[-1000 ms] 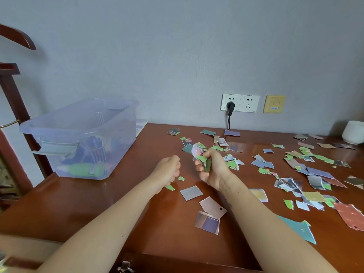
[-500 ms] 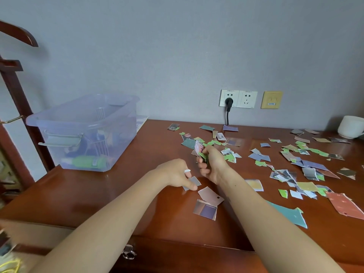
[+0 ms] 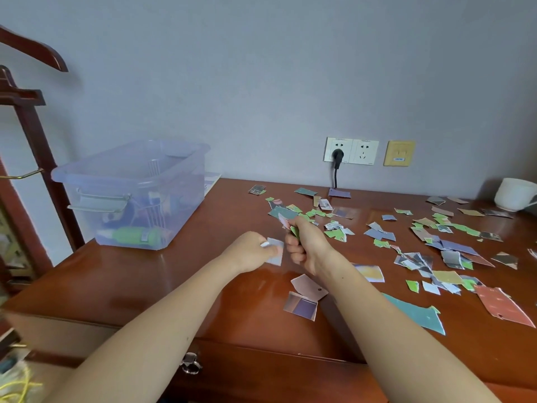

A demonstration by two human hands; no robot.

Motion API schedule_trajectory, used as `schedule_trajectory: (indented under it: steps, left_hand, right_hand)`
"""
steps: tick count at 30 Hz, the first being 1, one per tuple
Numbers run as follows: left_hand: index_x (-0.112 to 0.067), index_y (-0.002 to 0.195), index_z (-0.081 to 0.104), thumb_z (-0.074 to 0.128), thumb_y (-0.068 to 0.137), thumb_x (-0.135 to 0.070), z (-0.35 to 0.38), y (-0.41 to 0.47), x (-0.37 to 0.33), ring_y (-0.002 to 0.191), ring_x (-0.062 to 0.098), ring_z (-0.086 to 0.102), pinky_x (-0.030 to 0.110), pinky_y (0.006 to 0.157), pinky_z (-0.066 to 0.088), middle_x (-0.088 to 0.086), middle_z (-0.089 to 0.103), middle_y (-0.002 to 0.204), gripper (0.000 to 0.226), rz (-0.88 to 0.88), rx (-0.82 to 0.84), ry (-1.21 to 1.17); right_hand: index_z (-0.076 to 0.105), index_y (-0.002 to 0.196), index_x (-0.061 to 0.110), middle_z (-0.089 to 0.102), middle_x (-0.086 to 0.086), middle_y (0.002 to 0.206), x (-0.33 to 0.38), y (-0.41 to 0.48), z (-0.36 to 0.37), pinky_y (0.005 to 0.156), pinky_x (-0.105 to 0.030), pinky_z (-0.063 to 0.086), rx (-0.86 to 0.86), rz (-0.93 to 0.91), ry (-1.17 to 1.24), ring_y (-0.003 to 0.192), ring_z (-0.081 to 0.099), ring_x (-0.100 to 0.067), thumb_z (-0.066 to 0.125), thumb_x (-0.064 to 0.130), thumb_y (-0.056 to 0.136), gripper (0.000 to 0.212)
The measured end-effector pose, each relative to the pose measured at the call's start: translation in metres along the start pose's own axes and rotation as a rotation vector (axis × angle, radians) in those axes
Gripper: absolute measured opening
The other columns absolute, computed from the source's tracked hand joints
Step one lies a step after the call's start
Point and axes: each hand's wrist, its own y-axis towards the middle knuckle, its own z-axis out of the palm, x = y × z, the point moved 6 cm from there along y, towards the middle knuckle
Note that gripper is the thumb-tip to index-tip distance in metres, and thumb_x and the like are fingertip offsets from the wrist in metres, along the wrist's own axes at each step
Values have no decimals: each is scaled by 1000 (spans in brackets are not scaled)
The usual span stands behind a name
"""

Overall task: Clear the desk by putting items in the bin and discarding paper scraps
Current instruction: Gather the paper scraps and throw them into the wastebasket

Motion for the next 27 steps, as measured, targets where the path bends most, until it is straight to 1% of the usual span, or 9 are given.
schedule_trajectory:
  steps: [5, 10, 15, 17, 19, 22, 24, 25, 27]
  left_hand:
    - [-17, 62, 31, 58, 91, -30, -35, -12, 13, 50, 15, 21, 28, 50, 15, -2, 22, 58, 42, -66, -321, -385]
    - [-15, 75, 48, 55, 89, -30, -65, -34, 33, 51, 13, 24, 28, 49, 18, -2, 25, 59, 21, -114, -514, -480]
    - [-16, 75, 63, 50, 93, -29, -93, -65, 56, 48, 7, 34, 24, 47, 28, -12, 37, 45, 26, -168, -672, -538]
    - [-8, 79, 69, 50, 95, -24, -107, -84, 65, 48, 2, 39, 21, 49, 32, -13, 46, 48, 30, -164, -773, -569]
    - [-2, 78, 66, 49, 96, -18, -119, -108, 79, 55, 2, 44, 19, 56, 36, -9, 54, 59, 29, -168, -866, -590]
    - [-1, 73, 63, 47, 96, -15, -132, -152, 101, 64, 5, 50, 23, 64, 37, -1, 59, 67, 32, -191, -959, -570]
    - [-12, 65, 62, 44, 98, -15, -137, -184, 115, 53, -3, 50, 17, 55, 37, -14, 60, 55, 38, -233, -1009, -543]
    - [-18, 61, 56, 42, 99, -14, -139, -200, 122, 44, -4, 46, 17, 48, 34, -15, 54, 46, 41, -253, -1039, -535]
    - [-17, 60, 49, 40, 98, -13, -144, -230, 132, 37, -1, 37, 21, 44, 27, -13, 44, 41, 40, -289, -1088, -524]
  right_hand:
    - [40, 72, 21, 31, 5, 48, 7, -4, 29, 35, -17, 12, 47, -27, -34, 38, 16, -9, 43, 27, 98, 27]
    - [45, 74, 20, 33, 5, 47, 10, -3, 79, 34, -17, 14, 159, -56, -56, 36, 19, -8, 47, 34, 100, 29]
    - [47, 72, 19, 33, 5, 46, 5, -6, 142, 35, -18, 16, 339, -72, -117, 37, 20, -9, 51, 33, 97, 29]
    - [47, 73, 20, 32, 4, 47, 0, -13, 171, 33, -17, 15, 434, -55, -114, 37, 19, -7, 52, 32, 97, 27]
    - [48, 74, 20, 32, 3, 48, -8, -25, 198, 32, -15, 14, 519, -34, -122, 35, 19, -6, 51, 31, 98, 27]
    - [49, 78, 20, 31, 3, 51, -28, -53, 237, 32, -15, 12, 637, -3, -166, 35, 19, -5, 46, 31, 100, 24]
    - [55, 82, 20, 33, 4, 49, -45, -74, 261, 31, -15, 12, 691, 33, -182, 34, 20, -4, 46, 32, 100, 24]
    - [57, 84, 19, 34, 4, 48, -54, -84, 272, 31, -15, 12, 711, 51, -183, 33, 20, -4, 47, 33, 101, 24]
    - [56, 84, 16, 36, 3, 49, -74, -103, 294, 32, -15, 12, 739, 89, -175, 34, 21, -5, 48, 32, 100, 24]
